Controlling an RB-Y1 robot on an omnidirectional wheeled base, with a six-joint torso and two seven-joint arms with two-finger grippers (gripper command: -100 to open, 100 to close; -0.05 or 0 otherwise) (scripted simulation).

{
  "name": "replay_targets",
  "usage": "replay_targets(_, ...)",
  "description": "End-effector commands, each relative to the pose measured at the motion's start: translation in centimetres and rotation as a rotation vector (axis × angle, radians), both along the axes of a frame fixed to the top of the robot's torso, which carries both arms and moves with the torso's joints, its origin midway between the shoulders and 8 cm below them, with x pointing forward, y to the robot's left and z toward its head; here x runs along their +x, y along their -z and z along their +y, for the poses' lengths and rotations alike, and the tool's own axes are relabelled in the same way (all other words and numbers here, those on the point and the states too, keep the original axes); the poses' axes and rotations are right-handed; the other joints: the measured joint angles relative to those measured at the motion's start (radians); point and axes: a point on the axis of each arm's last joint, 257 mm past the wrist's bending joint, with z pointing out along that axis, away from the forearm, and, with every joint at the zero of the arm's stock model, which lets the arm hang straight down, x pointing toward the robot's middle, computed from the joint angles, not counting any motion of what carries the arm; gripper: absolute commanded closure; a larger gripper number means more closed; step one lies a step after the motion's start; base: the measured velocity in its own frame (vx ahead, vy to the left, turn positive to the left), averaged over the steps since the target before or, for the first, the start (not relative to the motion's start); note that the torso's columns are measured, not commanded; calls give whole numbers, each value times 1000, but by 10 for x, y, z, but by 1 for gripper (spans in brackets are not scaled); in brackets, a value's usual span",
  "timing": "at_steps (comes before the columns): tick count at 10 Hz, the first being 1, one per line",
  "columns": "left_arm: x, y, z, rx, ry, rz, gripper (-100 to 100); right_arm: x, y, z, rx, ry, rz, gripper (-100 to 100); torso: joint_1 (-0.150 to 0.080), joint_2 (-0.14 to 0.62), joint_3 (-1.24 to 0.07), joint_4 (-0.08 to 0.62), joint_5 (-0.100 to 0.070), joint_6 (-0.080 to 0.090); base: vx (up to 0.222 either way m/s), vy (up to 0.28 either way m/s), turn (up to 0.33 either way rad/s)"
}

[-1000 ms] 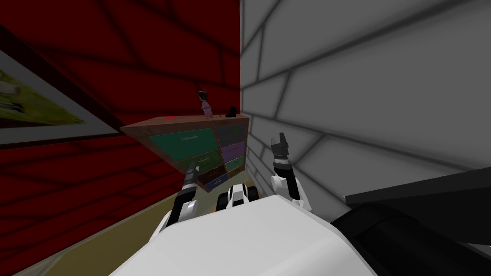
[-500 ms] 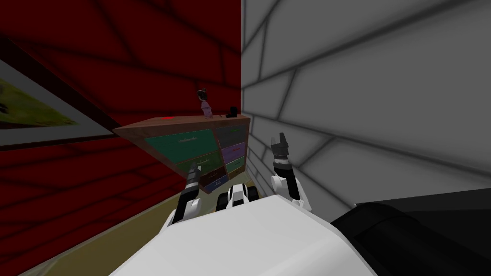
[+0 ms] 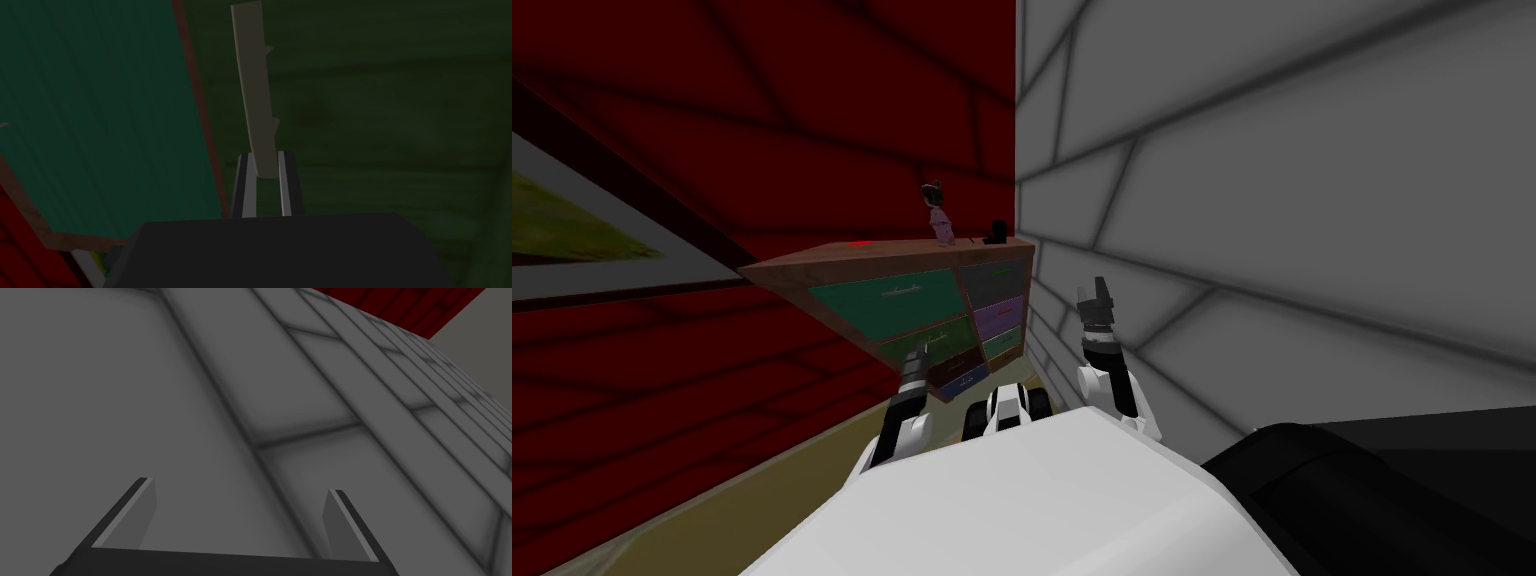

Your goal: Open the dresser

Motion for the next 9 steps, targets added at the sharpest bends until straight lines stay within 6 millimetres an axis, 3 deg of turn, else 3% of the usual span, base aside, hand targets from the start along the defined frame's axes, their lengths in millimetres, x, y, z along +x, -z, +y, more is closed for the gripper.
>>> replay_targets(1,-2,-5,0,1,3,-3,100,0,0,0,0,0,0,0,-2,0,1,1,-1,0,-154,-100,23)
replay_targets(6,-11,-5,-3,0,6,3,100,0,0,0,0,0,0,0,1,0,0,1,-1,-1,-162,-58,6)
replay_targets(7,-11,-10,1,-5,2,15,-100,0,0,0,0,0,0,0,0,0,0,2,-2,-1,-81,-44,-15)
replay_targets(9,-12,-22,4,-6,0,13,-100,0,0,0,0,0,0,0,6,-16,-9,-4,2,1,21,-4,-17)
